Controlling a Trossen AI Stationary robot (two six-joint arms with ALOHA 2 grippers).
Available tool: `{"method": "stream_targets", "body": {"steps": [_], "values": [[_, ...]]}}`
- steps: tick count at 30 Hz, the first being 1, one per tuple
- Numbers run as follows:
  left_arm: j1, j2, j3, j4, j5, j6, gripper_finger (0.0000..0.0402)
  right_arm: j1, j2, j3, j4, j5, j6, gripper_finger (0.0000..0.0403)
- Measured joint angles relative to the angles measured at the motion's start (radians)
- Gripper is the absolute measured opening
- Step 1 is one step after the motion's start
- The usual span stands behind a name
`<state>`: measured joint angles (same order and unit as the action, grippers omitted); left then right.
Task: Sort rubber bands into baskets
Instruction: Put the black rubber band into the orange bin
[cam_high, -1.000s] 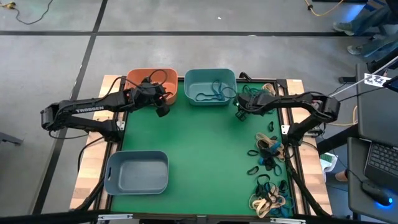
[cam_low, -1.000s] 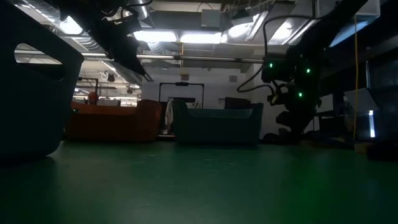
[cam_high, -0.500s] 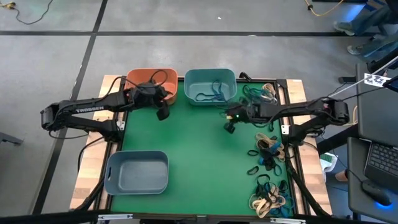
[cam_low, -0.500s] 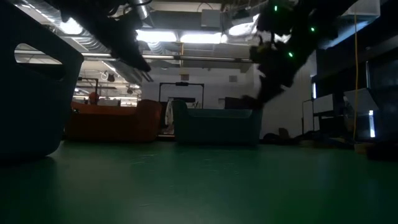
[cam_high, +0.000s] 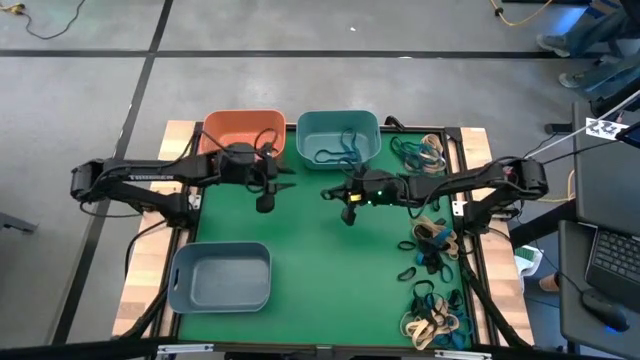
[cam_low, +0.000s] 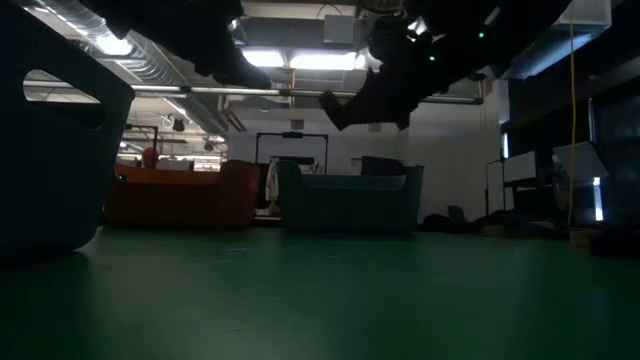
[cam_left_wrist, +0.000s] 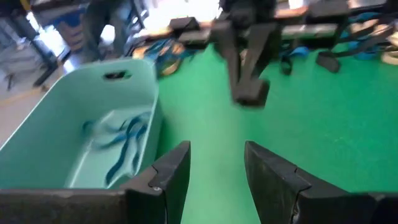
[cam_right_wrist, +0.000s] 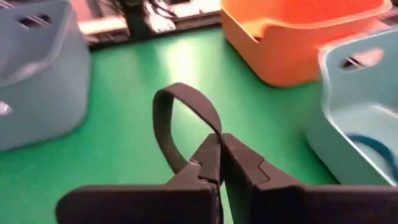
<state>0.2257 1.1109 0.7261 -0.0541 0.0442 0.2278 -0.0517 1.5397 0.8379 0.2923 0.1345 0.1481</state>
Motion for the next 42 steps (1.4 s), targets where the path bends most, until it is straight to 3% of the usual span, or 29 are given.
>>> {"method": "stream_targets", "body": {"steps": [10,30,35,42], "values": [[-0.087,0.114,0.000,0.128,0.000,0.089,0.0149,0.000,0.132,0.000,0.231,0.002,-0.001,0.0012],[-0.095,0.229,0.001,0.297,-0.003,0.118,0.0147,0.000,0.134,0.000,0.290,-0.049,-0.001,0.0012],[-0.095,0.229,0.001,0.291,-0.002,0.115,0.0115,0.000,0.134,0.000,0.290,-0.049,-0.001,0.0012],[-0.095,0.229,0.001,0.267,-0.002,0.147,0.0032,0.000,0.134,-0.001,0.305,-0.048,0.000,0.0012]]}}
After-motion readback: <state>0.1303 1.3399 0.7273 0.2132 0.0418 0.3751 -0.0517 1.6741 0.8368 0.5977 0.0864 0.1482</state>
